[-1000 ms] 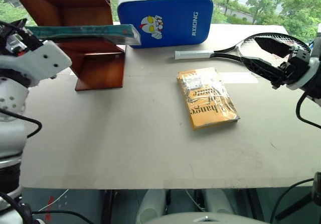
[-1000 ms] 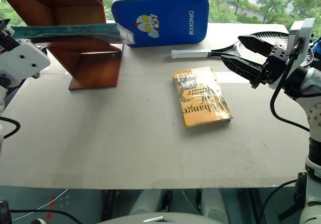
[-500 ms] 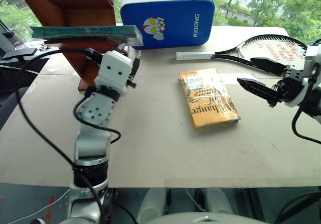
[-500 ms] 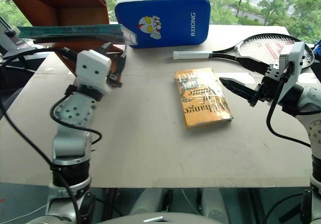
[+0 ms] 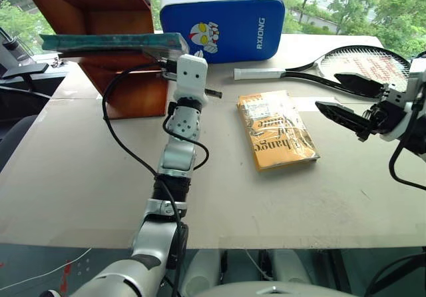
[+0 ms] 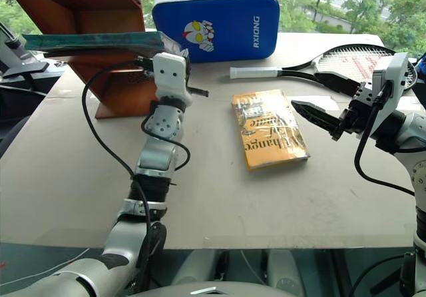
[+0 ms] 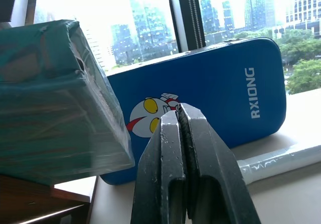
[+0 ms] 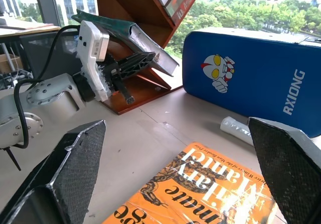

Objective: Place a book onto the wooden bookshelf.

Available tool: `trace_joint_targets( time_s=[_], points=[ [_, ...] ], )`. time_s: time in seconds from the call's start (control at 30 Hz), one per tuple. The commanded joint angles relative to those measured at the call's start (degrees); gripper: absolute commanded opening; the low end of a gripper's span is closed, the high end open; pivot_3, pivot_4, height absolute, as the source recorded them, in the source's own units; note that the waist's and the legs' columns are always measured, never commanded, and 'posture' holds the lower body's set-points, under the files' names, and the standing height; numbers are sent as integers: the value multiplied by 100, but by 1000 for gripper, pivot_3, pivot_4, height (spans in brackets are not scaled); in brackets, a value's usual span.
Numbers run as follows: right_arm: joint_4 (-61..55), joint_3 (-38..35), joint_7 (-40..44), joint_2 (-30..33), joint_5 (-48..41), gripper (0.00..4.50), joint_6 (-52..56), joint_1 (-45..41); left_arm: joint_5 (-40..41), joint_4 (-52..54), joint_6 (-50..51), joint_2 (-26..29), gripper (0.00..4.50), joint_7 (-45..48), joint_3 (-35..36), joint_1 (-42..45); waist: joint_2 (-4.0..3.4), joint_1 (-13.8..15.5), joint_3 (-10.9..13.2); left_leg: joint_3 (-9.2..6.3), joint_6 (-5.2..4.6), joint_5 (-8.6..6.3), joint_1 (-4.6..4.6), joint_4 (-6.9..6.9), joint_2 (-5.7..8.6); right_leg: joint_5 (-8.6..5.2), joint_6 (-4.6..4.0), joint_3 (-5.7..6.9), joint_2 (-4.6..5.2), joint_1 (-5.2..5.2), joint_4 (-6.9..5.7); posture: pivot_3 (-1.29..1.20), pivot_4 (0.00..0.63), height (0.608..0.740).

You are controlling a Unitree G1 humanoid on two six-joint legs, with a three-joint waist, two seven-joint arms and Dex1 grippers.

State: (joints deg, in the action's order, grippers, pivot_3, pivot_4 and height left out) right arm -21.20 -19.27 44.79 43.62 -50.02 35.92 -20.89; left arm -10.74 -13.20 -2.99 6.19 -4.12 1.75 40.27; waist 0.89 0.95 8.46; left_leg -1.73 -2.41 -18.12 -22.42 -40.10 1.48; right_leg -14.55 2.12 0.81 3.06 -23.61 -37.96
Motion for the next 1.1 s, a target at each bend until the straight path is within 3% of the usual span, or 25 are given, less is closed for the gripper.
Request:
trace_joint_targets(
  time_s=[0.03, 0.27, 0.43, 0.73, 0.97, 1.1],
  points=[
    [-123, -308, -32, -17, -284, 4500, -86, -187, -204, 139, -156, 98, 31, -550, 176, 168, 0, -3, 0, 0, 0, 0, 0, 0, 0, 0, 0, 0, 0, 0, 0, 0, 150, 740],
    [-157, -398, -21, -143, -1048, 4500, 125, -308, -510, 190, 248, 303, 31, -1094, 314, 8, 0, -33, 0, 2, 0, 0, 5, 0, -1, 0, 0, -4, -2, 0, -5, 0, 150, 740],
    [-108, -295, -23, -106, -1040, 4500, 97, -340, -485, 208, 379, 365, 31, -1125, 308, 6, 0, -16, 0, 2, 0, 0, 5, 1, -4, 0, 0, -4, -4, -1, -6, 0, 150, 740],
    [-148, -257, 151, -11, -813, 4500, 84, 54, 90, 773, 617, 624, 31, 548, -152, -769, 0, 22, 0, -4, 1, 0, -2, -2, 5, 0, 0, 1, 6, -1, 2, 0, 150, 740],
    [50, -77, 249, -150, 577, 4500, -756, 1395, 1199, 2057, 1552, 1292, 31, 2353, -149, -2453, -4, -31, -2, -1, 2, 0, 3, 2, -3, 0, 0, -6, 3, -1, 0, 0, 150, 740],
    [554, 95, 447, -287, 1561, 4500, -1629, 2390, 2023, 3047, 2219, 1641, 1260, 3108, 78, -3725, -7, 5, -4, -4, 2, 0, 7, 2, -5, 0, 0, -5, 4, 3, 0, 0, 150, 740]
  ],
)
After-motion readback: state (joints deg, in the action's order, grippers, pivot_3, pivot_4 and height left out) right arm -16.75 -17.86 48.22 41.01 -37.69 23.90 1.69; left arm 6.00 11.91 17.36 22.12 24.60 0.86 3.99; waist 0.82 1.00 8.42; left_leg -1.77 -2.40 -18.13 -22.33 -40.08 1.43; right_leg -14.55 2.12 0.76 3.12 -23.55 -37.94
